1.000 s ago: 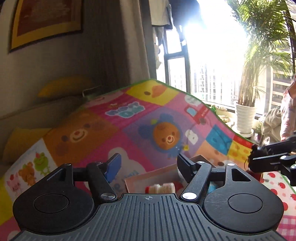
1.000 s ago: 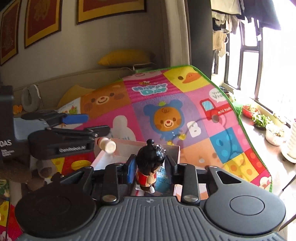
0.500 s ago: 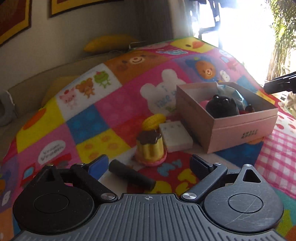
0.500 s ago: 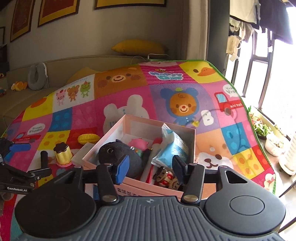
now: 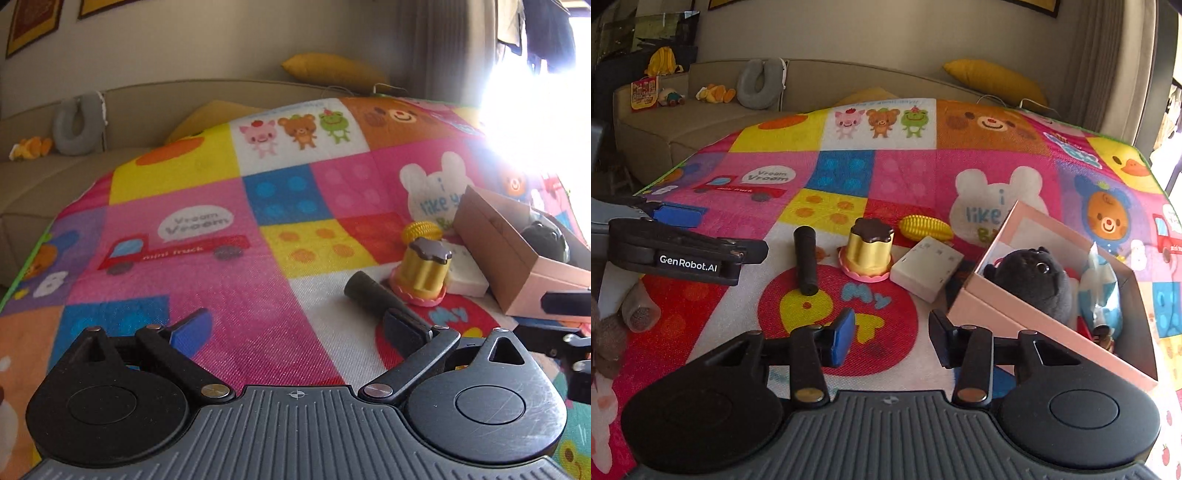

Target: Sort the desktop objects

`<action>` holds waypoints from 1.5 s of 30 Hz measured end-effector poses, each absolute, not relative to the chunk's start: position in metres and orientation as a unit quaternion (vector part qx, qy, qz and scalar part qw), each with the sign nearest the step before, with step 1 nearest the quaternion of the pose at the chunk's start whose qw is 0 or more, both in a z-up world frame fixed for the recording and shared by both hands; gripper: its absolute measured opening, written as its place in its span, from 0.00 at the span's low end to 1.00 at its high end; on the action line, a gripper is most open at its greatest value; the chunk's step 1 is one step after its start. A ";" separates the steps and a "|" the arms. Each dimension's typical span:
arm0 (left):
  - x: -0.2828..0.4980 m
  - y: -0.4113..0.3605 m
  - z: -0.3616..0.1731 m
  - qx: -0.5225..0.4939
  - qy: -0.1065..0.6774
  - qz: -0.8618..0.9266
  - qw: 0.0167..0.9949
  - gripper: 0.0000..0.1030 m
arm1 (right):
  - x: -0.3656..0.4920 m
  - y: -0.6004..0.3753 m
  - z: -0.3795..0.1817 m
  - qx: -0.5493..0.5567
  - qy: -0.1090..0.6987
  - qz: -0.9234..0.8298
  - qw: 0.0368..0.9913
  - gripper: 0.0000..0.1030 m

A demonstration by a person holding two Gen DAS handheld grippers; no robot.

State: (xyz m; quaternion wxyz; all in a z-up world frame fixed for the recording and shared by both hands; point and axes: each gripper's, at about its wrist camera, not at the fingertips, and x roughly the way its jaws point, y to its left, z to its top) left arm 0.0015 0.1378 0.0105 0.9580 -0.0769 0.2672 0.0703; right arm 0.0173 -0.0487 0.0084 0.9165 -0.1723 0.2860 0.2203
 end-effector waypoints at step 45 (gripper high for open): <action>0.021 0.054 0.013 0.050 0.270 -0.004 0.962 1.00 | -0.025 -0.196 -0.017 -0.030 0.328 0.099 0.939 0.71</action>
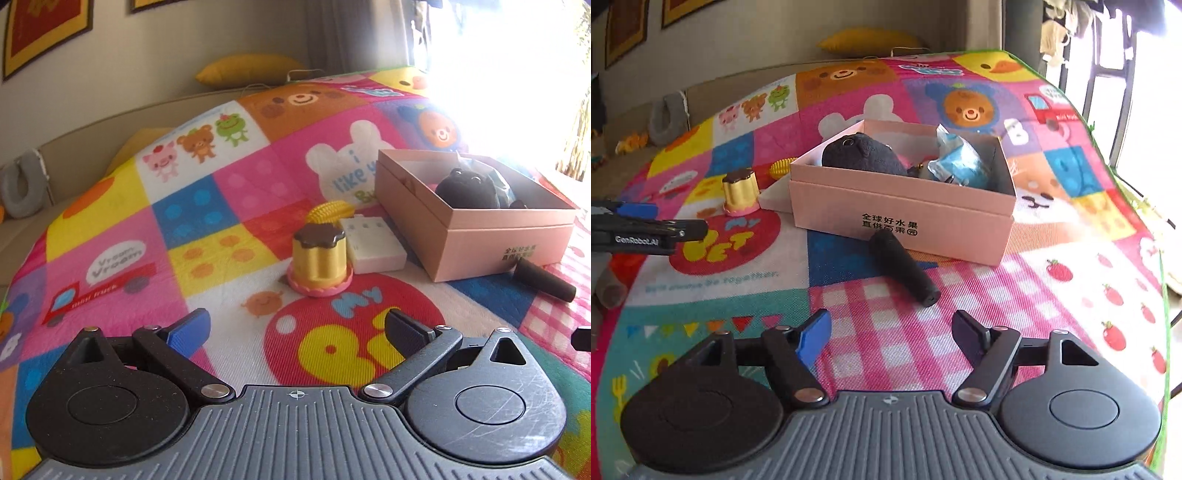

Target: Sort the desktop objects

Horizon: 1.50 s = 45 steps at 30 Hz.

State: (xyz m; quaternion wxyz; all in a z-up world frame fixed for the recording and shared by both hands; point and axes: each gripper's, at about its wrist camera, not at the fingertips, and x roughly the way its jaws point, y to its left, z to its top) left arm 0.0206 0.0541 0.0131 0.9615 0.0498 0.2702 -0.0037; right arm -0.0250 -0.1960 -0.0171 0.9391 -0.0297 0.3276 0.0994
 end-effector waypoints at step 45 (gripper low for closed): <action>-0.002 0.011 0.000 -0.010 0.323 -0.107 0.940 0.94 | 0.013 -0.211 -0.008 0.012 0.328 0.004 0.944 0.75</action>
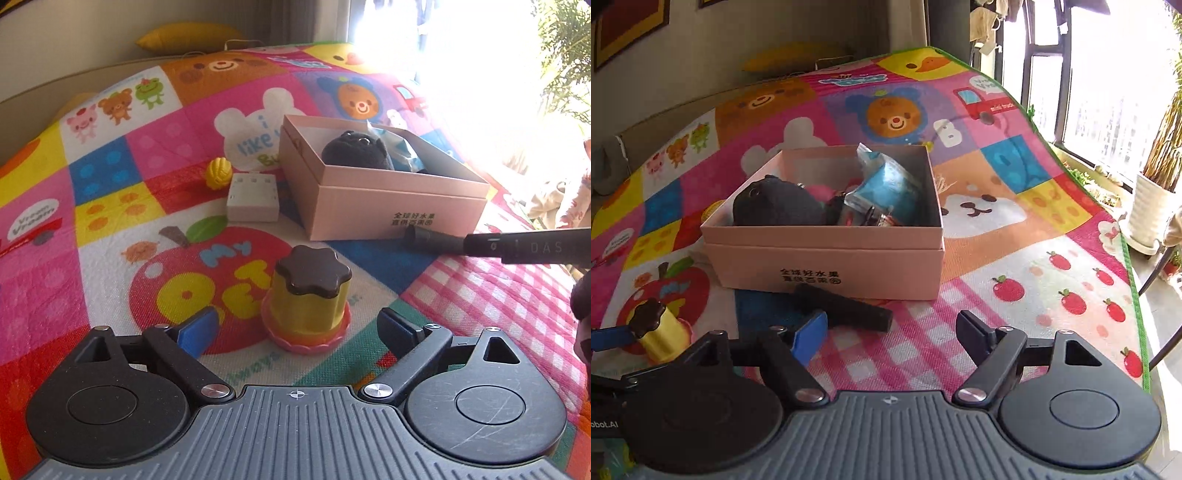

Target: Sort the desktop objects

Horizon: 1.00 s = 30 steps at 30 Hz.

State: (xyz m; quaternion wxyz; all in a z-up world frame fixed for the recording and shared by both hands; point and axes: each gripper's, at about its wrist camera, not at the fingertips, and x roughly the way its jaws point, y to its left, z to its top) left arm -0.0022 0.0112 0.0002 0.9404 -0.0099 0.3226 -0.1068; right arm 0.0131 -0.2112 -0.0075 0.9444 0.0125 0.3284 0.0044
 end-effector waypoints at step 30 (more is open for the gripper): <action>-0.001 0.007 -0.001 0.003 0.329 -0.090 0.940 0.94 | -0.056 -0.185 -0.020 -0.061 0.325 0.042 0.943 0.72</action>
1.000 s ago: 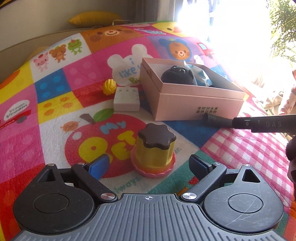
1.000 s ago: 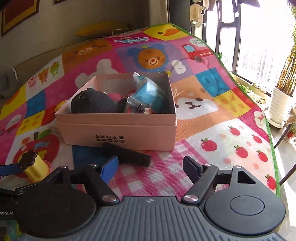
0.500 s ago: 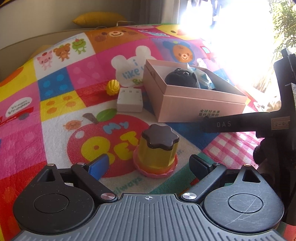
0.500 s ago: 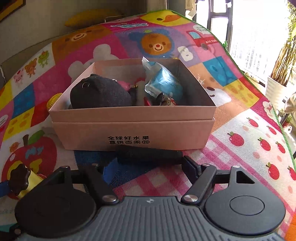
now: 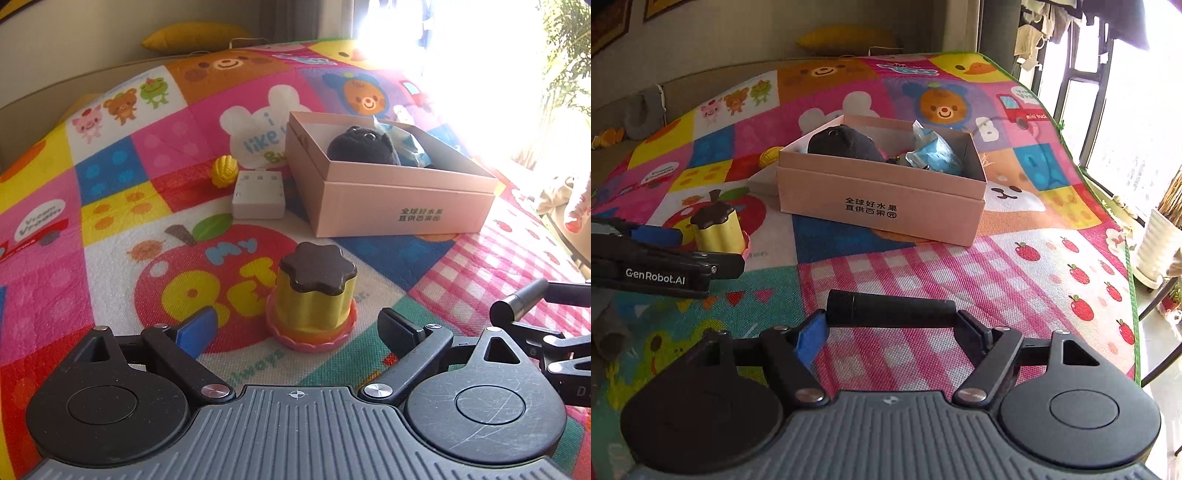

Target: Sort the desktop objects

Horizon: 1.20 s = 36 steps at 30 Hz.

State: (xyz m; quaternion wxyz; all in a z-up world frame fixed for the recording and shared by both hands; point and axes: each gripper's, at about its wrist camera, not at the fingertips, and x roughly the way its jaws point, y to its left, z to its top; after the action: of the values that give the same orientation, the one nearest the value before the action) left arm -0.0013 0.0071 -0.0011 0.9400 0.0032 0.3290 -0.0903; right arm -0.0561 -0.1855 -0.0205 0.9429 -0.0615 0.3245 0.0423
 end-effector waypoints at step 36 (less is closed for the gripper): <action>-0.002 -0.017 -0.001 0.043 0.361 -0.124 0.923 1.00 | -0.067 -0.199 -0.035 0.001 0.280 0.056 0.958 0.95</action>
State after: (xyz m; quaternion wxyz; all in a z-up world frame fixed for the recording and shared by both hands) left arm -0.0022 -0.0171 -0.0014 0.9231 0.0429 0.3615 -0.1243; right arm -0.0671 -0.1987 -0.0347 0.9583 0.0008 0.2803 0.0562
